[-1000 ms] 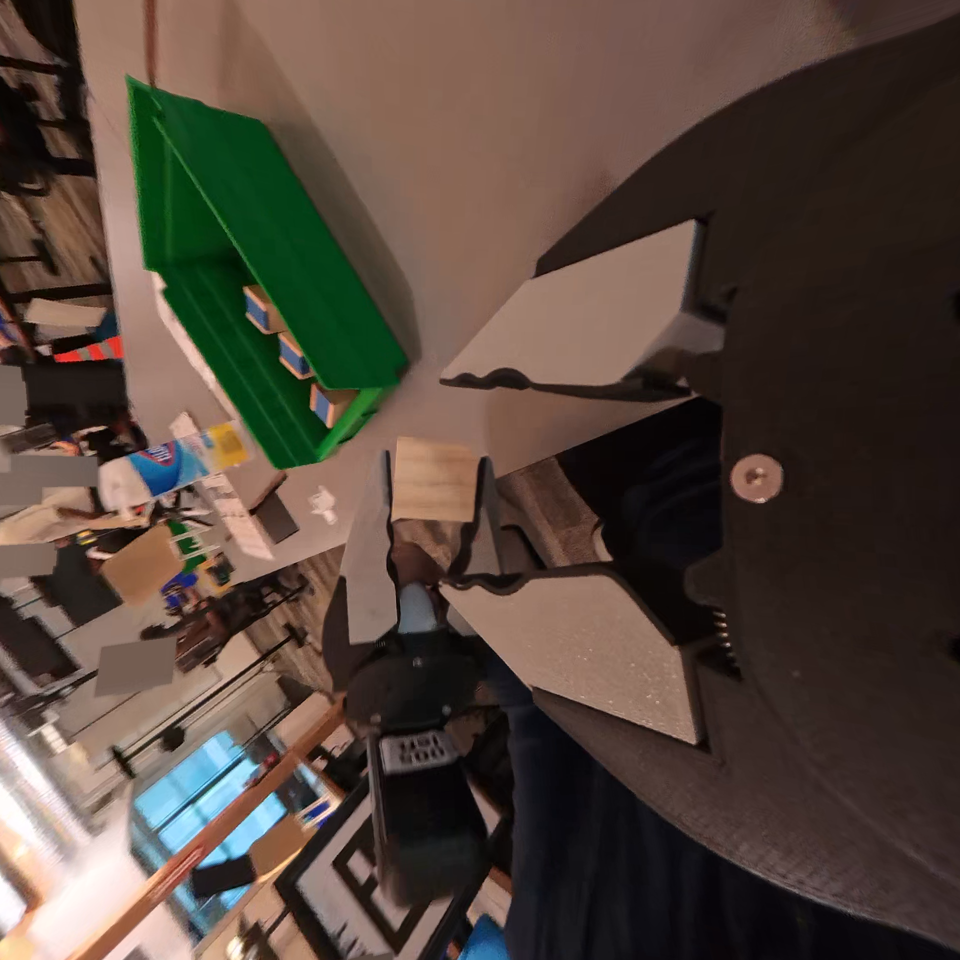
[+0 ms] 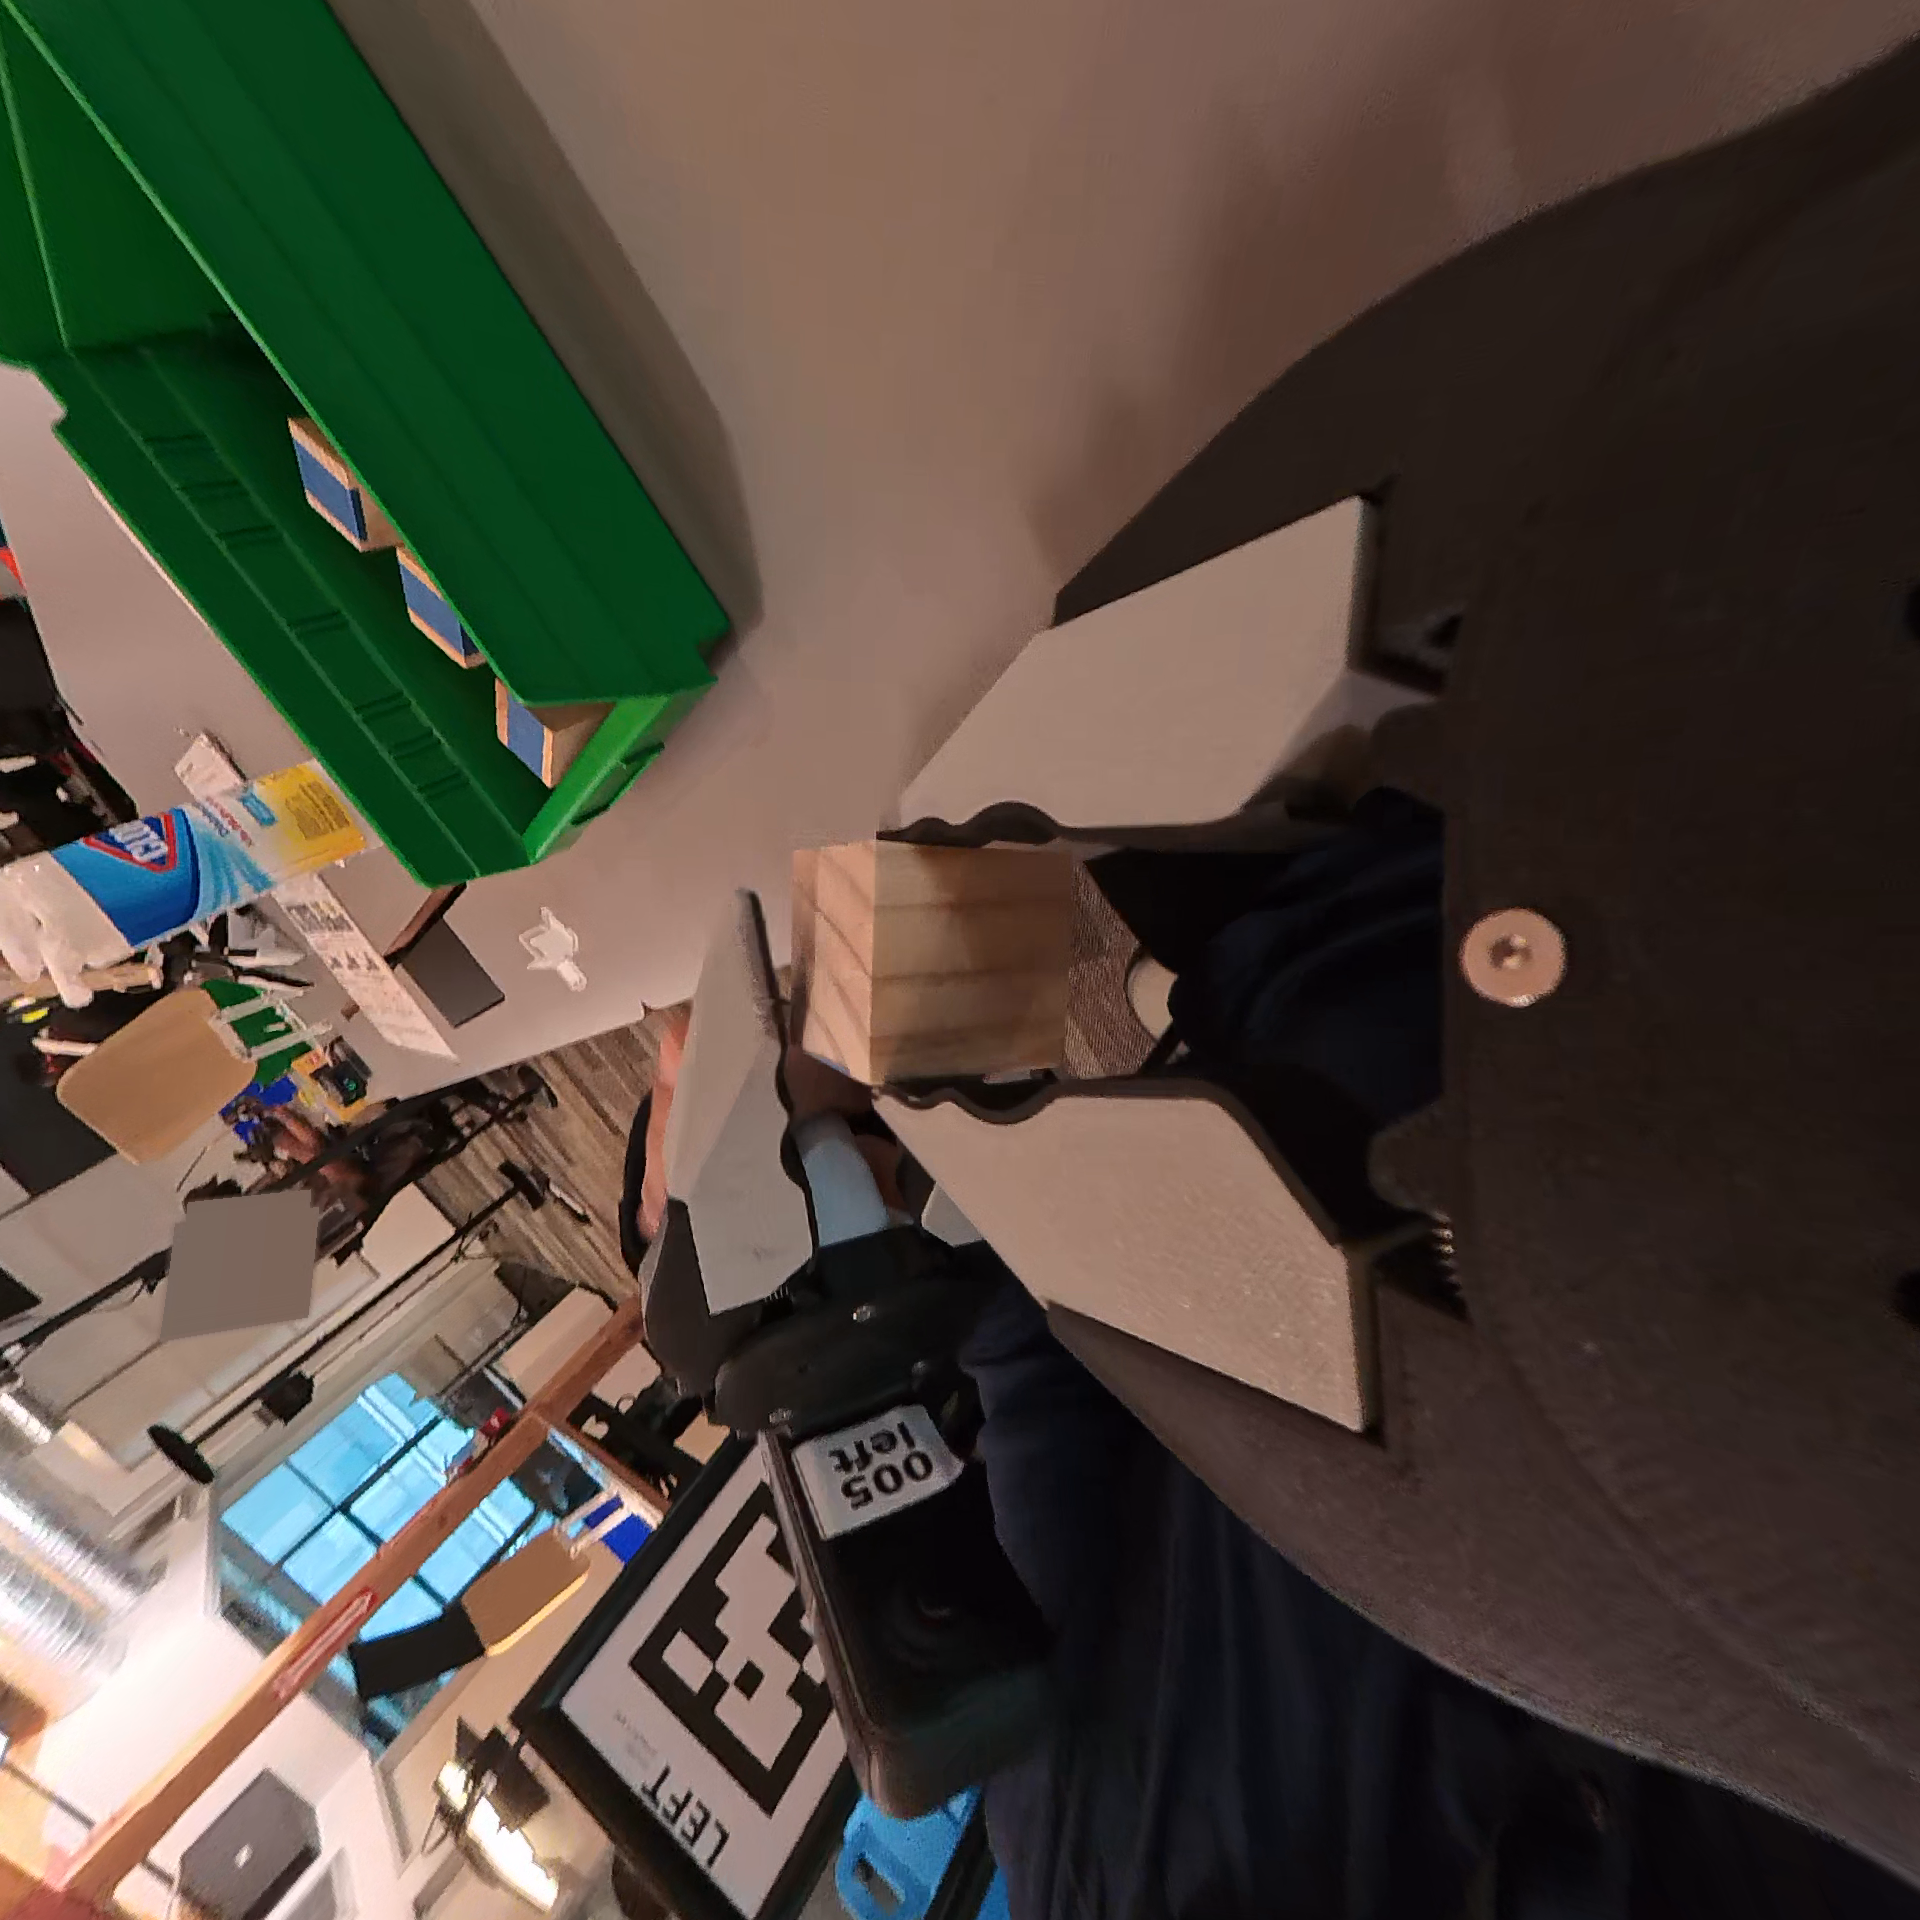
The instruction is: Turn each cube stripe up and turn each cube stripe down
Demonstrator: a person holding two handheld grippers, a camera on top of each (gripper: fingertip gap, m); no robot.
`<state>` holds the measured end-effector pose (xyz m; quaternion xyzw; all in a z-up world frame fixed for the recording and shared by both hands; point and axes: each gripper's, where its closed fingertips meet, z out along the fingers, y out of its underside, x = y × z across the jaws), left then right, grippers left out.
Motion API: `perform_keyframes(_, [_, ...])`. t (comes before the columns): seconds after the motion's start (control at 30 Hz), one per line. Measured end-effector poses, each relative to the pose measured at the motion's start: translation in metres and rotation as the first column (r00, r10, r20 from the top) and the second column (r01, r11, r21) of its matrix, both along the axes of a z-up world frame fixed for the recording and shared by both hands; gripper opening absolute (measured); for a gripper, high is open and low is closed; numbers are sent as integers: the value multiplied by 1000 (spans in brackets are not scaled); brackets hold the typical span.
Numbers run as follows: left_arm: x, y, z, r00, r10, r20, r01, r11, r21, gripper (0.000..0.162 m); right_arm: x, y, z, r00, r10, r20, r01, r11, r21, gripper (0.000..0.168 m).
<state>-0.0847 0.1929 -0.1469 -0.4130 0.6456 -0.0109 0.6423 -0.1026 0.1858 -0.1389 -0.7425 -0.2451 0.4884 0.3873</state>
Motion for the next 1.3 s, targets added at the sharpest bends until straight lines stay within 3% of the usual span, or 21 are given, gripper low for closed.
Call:
perform_keyframes(0.53, [1,-1,-3,1000,-13,-16,13,1000,3,45,-4,-3,-1,999,33,-16,-33,999,-18,42])
perform_keyframes(0.97, [6,2,0,1000,26,12,-27,997,69,43,8,9,-4,984,-129,127,119,990,80,42])
perform_keyframes(1.13, [4,-16,24,989,-83,122,71,992,103,43,6,-13,21,998,51,-30,-48,995,82,48])
perform_keyframes(1.3, [-3,-36,53,935,-209,285,192,978,87,43,15,-23,43,927,198,-320,-209,978,-2,51])
